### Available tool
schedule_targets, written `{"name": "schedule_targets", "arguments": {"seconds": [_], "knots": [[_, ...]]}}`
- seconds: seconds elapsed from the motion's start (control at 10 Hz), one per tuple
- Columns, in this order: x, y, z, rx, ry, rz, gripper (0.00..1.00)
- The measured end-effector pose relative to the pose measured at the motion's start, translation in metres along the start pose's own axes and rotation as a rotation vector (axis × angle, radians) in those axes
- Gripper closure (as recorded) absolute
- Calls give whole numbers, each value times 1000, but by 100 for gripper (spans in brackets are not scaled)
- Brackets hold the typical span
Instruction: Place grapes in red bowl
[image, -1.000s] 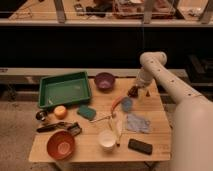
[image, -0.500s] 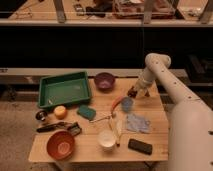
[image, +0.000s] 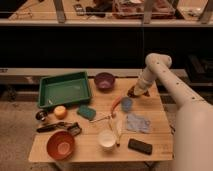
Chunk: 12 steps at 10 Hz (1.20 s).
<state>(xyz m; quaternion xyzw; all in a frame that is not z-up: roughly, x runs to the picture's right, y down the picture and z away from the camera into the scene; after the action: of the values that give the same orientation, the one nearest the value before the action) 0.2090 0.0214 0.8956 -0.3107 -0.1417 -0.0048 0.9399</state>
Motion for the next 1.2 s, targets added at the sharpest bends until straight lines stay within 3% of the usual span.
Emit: {"name": "schedule_targets", "arguments": {"seconds": [0.4,0.8,1.2], "knots": [[-3,4,-13,32,48,-6,99],[-3,2,-18,55,77,-2,64],[-5,-10,-18,139,70,-21,24]]}}
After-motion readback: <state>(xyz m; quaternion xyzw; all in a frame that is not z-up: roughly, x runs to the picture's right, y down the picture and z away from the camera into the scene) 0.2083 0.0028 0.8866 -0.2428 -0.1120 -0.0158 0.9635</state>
